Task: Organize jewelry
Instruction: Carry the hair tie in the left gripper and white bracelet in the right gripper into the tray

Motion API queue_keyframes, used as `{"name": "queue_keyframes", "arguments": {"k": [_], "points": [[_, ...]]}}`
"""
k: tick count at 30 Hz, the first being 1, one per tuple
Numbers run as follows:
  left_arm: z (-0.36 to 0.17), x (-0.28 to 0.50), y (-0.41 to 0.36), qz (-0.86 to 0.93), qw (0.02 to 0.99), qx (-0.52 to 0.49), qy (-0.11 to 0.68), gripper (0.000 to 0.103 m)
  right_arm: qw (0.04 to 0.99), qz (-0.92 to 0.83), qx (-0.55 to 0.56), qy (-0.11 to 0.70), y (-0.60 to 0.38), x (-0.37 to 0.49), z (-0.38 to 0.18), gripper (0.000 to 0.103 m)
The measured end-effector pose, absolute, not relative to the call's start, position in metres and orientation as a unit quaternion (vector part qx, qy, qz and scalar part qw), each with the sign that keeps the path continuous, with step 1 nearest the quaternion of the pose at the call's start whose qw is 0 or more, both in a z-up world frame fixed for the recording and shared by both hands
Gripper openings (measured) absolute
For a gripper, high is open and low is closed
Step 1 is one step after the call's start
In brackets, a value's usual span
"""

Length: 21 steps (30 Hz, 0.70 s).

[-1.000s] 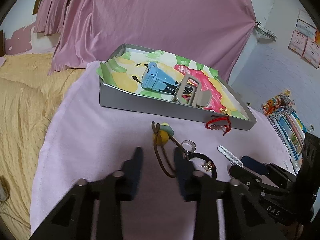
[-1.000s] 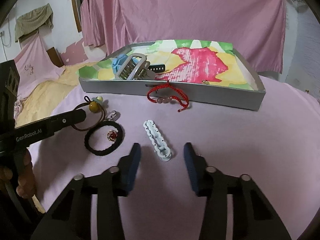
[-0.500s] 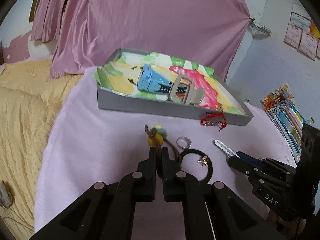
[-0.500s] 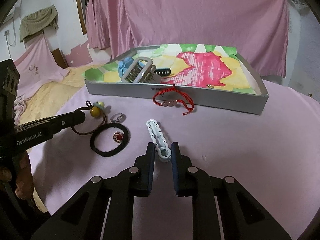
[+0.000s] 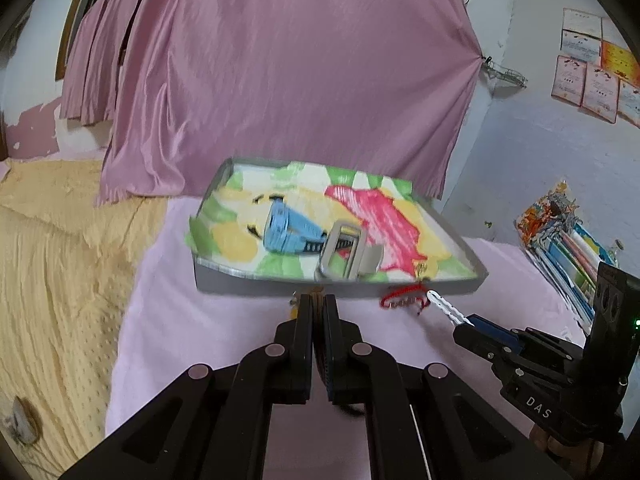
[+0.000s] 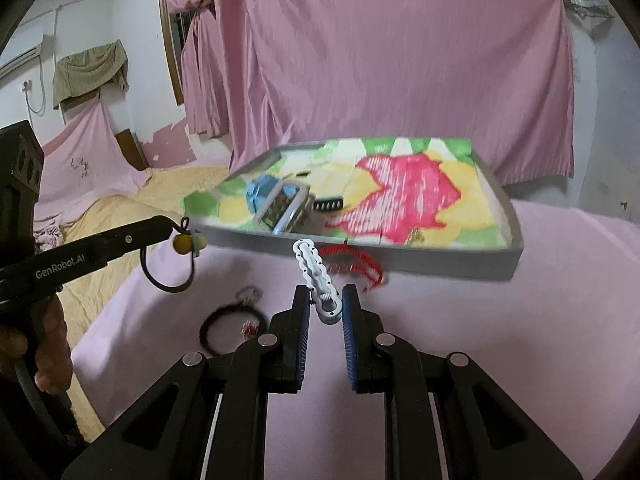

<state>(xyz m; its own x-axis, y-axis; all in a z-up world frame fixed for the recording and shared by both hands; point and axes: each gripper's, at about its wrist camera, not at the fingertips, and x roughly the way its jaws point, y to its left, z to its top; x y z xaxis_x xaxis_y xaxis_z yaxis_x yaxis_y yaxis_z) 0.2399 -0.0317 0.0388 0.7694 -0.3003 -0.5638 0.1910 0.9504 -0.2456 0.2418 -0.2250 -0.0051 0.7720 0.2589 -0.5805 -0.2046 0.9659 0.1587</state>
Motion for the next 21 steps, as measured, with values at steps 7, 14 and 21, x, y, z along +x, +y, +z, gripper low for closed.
{"name": "queue_keyframes", "arguments": {"k": [7,14,21], "points": [[0.057,0.262,-0.033,-0.129,0.947,-0.082,0.283,0.005,0.948,0.114,0.046,0.294,-0.232,0.267,0.009,0.014],[0.055,0.295,-0.033,-0.119,0.949,-0.081,0.281,0.005,0.945,0.109,0.045,0.304,-0.236,0.301,0.014,0.014],[0.039,0.319,-0.028,-0.104,0.943,-0.091,0.302,0.005,0.937,0.112,0.042,0.329,-0.232,0.331,0.005,0.014]]}}
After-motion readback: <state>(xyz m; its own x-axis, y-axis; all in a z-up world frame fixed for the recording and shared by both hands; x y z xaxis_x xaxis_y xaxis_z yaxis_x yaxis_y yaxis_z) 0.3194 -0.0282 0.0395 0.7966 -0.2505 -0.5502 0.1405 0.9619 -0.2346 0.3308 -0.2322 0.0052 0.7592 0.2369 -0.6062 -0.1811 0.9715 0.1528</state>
